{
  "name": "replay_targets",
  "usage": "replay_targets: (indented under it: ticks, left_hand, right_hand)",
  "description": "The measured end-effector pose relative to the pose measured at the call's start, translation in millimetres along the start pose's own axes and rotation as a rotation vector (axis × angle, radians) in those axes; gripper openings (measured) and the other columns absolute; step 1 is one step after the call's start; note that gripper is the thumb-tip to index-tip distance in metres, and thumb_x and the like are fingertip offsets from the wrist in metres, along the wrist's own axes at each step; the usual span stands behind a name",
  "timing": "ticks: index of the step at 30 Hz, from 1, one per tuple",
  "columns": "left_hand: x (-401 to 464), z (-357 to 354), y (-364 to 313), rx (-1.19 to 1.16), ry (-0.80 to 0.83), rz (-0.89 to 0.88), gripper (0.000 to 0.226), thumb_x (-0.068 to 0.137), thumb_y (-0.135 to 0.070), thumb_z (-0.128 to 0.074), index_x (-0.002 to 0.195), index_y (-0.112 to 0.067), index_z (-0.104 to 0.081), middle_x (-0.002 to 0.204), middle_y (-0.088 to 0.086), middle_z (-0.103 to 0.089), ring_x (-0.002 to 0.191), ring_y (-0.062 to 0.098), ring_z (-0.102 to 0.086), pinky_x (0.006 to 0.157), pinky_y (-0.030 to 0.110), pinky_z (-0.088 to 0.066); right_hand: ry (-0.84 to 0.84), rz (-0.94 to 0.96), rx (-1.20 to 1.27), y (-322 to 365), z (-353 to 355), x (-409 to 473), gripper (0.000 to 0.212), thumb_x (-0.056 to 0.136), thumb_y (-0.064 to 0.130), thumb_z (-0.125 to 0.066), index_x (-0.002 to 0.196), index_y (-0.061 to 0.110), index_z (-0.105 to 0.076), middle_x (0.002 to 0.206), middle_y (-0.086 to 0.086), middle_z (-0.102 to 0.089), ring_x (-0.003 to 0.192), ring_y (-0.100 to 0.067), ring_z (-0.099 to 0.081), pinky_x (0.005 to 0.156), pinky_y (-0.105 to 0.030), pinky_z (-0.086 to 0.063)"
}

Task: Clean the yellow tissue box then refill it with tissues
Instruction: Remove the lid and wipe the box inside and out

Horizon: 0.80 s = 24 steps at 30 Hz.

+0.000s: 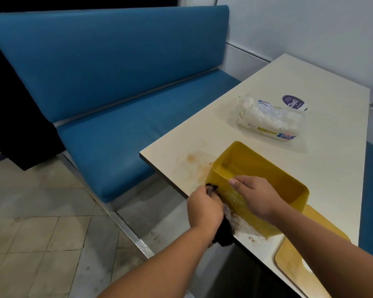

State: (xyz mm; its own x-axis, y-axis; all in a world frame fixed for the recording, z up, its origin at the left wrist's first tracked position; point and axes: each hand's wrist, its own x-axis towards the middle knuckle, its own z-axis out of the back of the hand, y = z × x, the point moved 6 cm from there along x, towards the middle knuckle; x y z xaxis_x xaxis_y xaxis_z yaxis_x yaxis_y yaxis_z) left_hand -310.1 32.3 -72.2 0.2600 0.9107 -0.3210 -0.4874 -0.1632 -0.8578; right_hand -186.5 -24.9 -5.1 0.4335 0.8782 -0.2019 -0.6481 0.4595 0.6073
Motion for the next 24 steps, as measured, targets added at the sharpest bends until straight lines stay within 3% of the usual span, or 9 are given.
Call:
replay_targets:
  ticks: [3,6,8,13,17,21,24]
  left_hand:
    - [-2.6,-2.4,6.1,0.013,0.071,-0.026,0.013,0.096,-0.026,-0.054,0.085,-0.024,-0.06,0.078,-0.006,-0.061,0.068,0.008,-0.056,0.054,0.023,-0.039]
    - [1.6,10.8,9.1,-0.045,0.029,-0.013,0.014,0.097,-0.024,-0.053,0.084,-0.024,-0.058,0.078,-0.005,-0.06,0.068,0.008,-0.055,0.052,0.023,-0.038]
    - [-1.7,17.3,5.1,-0.15,-0.022,-0.047,0.016,0.097,-0.024,-0.053,0.082,-0.024,-0.058,0.077,-0.004,-0.061,0.069,0.012,-0.057,0.055,0.026,-0.045]
    - [-12.3,11.8,-13.8,-0.33,-0.087,-0.153,0.011,0.095,-0.028,-0.058,0.086,-0.033,-0.058,0.087,-0.008,-0.064,0.081,0.01,-0.062,0.071,0.031,-0.054]
    - [-40.6,-12.4,-28.7,-0.258,0.063,-0.312,0.007,0.094,-0.028,-0.06,0.1,-0.024,-0.062,0.094,-0.008,-0.062,0.085,0.004,-0.06,0.075,0.023,-0.053]
    - [-20.0,2.4,-21.9,-0.289,-0.109,-0.226,0.003,0.093,-0.024,-0.061,0.095,-0.026,-0.059,0.092,-0.007,-0.063,0.084,0.009,-0.06,0.077,0.033,-0.055]
    - [-27.0,-4.3,-25.5,-0.291,-0.063,-0.262,0.003,0.093,-0.021,-0.061,0.095,-0.022,-0.059,0.092,-0.005,-0.061,0.083,0.007,-0.058,0.075,0.024,-0.052]
  right_hand:
    - [0.042,-0.021,0.042,3.0,0.4,-1.1,0.036,0.101,0.04,-0.044,0.112,0.017,-0.068,0.107,0.003,-0.066,0.101,-0.019,-0.058,0.088,-0.038,-0.046]
    - [0.072,-0.047,0.053,-1.3,8.4,-6.1,0.041,0.102,0.043,-0.035,0.13,0.024,-0.059,0.119,0.01,-0.057,0.113,-0.012,-0.052,0.094,-0.031,-0.041]
    - [0.079,-0.055,0.018,-9.0,14.7,-13.1,0.038,0.103,0.041,-0.034,0.131,0.029,-0.056,0.119,0.011,-0.059,0.113,-0.012,-0.054,0.092,-0.029,-0.042]
    - [0.132,-0.086,0.023,-17.9,8.8,-25.9,0.033,0.103,0.037,-0.037,0.123,0.027,-0.061,0.113,0.015,-0.057,0.105,-0.009,-0.053,0.091,-0.027,-0.039]
    - [0.108,-0.053,0.093,-19.0,8.0,-24.3,0.033,0.103,0.038,-0.038,0.099,0.025,-0.068,0.093,0.006,-0.069,0.089,-0.012,-0.062,0.087,-0.038,-0.05]
    - [0.109,-0.081,0.145,-23.0,6.6,-23.2,0.03,0.102,0.039,-0.04,0.099,0.024,-0.066,0.099,0.005,-0.067,0.091,-0.009,-0.059,0.084,-0.031,-0.047]
    - [0.113,-0.09,0.177,-24.9,5.6,-22.6,0.035,0.101,0.04,-0.041,0.1,0.019,-0.069,0.098,0.0,-0.069,0.093,-0.017,-0.062,0.088,-0.039,-0.049]
